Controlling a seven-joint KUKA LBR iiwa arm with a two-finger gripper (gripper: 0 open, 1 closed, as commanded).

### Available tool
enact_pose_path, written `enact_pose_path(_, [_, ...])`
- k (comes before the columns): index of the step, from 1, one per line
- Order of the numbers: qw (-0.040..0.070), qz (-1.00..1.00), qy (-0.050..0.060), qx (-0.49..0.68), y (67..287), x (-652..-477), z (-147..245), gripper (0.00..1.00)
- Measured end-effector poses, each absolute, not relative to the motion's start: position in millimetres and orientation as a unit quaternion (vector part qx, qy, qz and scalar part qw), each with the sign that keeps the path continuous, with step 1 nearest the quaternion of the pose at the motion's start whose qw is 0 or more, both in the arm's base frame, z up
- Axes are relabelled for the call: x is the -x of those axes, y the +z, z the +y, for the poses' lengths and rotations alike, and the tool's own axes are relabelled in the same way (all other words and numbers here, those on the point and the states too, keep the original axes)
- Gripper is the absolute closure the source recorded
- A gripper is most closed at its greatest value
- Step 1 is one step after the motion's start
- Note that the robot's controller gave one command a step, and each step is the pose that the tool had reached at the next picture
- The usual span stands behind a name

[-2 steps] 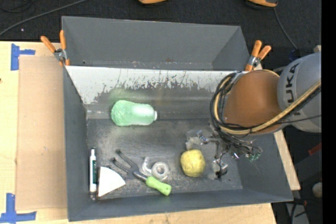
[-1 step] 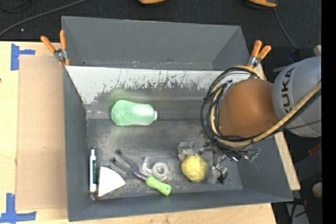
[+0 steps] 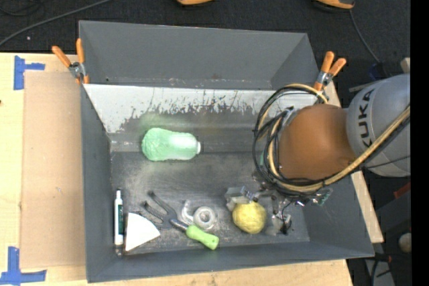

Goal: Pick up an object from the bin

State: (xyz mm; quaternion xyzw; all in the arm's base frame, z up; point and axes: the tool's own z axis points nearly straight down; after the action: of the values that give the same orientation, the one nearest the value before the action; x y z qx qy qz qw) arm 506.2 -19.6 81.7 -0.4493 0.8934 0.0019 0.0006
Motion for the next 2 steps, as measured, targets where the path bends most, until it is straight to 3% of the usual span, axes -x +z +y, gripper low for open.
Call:
enact_pose_path(1, [0.0, 0.954, 0.002, 0.299, 77.0, -501.8, -21.9, 0.0])
enact_pose_path(2, [-0.001, 0.93, 0.003, 0.368, 69.1, -493.9, -26.1, 1.0])
